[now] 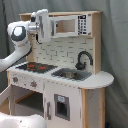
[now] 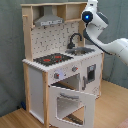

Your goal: Play with the kitchen

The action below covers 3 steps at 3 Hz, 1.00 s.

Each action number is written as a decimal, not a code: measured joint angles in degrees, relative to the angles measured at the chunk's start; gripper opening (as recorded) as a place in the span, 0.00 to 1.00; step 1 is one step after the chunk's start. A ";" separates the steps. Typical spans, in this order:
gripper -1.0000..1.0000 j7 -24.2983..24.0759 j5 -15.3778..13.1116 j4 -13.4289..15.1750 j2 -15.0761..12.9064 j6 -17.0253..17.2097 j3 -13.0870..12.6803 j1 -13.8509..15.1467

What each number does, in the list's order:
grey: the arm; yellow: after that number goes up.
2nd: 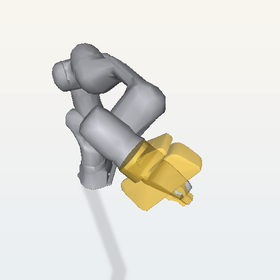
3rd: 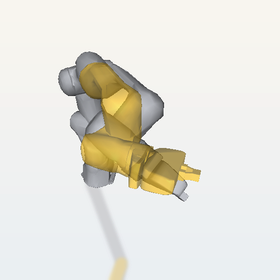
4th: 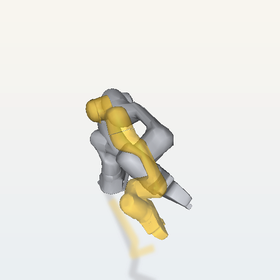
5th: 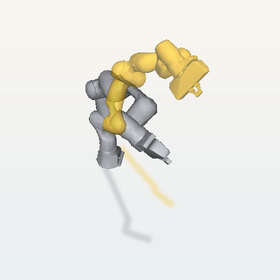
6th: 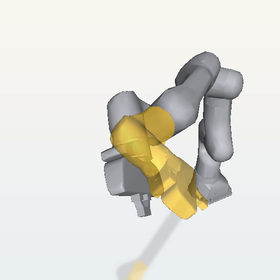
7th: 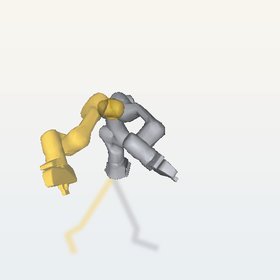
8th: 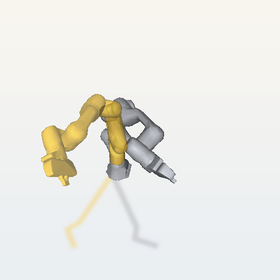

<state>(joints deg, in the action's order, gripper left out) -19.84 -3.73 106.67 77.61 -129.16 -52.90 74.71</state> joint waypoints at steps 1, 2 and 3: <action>0.00 2.05 -0.01 3.79 0.41 -3.23 1.12 -2.32; 0.00 4.04 -0.01 7.91 1.47 -5.66 2.39 -4.95; 0.00 5.81 -0.01 12.29 3.00 -7.97 3.76 -7.41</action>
<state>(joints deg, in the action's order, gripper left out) -14.03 -3.74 118.96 80.61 -137.13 -49.15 67.30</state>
